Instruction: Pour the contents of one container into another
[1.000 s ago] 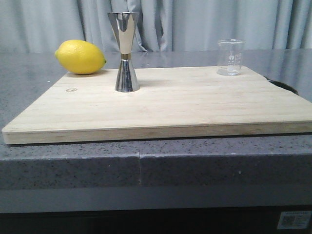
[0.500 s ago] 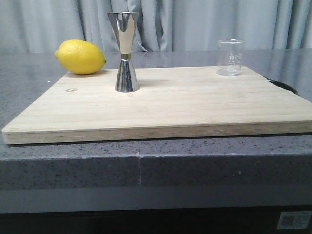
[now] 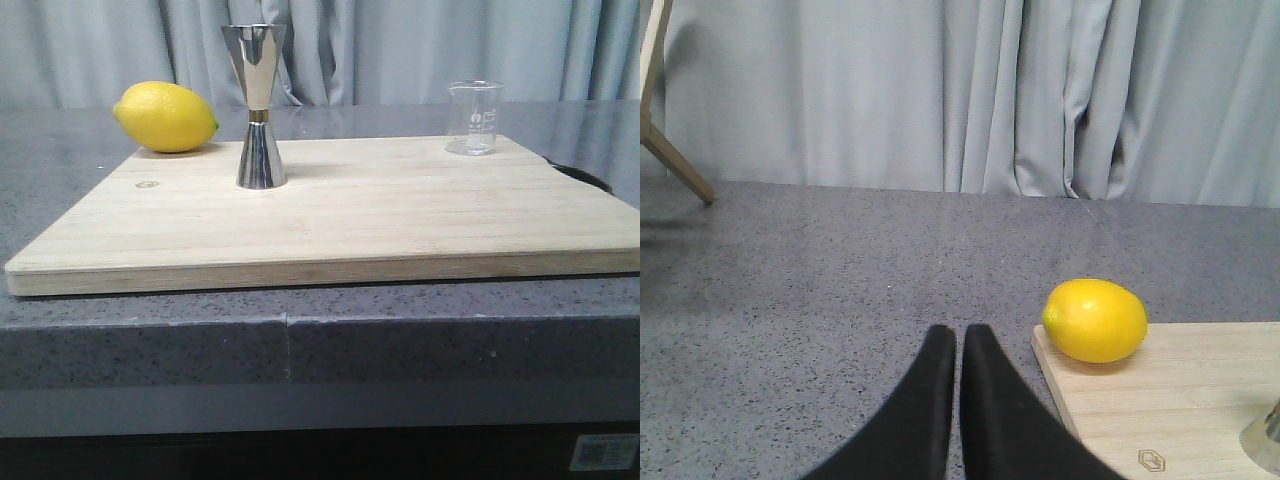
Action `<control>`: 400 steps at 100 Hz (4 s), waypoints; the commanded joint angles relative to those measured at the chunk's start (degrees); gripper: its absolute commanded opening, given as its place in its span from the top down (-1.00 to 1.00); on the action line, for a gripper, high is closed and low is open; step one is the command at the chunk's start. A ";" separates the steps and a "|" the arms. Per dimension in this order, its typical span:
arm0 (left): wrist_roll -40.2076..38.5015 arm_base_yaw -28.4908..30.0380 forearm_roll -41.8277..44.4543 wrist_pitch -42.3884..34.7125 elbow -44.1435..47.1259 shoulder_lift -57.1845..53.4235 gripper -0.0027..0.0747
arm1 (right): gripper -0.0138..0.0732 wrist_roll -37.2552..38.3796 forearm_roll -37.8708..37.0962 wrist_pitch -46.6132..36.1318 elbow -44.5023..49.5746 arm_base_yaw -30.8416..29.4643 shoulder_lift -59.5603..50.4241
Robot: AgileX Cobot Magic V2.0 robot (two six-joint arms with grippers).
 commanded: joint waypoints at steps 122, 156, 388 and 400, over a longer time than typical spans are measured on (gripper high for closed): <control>-18.39 -1.45 16.82 -4.68 1.03 -9.67 0.98 | 0.79 0.03 0.44 -2.40 -1.44 -0.12 -0.10; -68.67 -1.45 63.83 -5.69 9.50 -20.29 0.98 | 0.79 0.03 0.44 -2.40 -1.44 -0.12 -0.10; -97.80 -8.36 92.91 -19.51 30.17 -36.88 0.98 | 0.79 0.03 0.44 -2.40 -1.44 -0.12 -0.10; -97.80 -8.36 92.91 -19.51 30.17 -36.88 0.98 | 0.79 0.03 0.44 -2.40 -1.44 -0.12 -0.10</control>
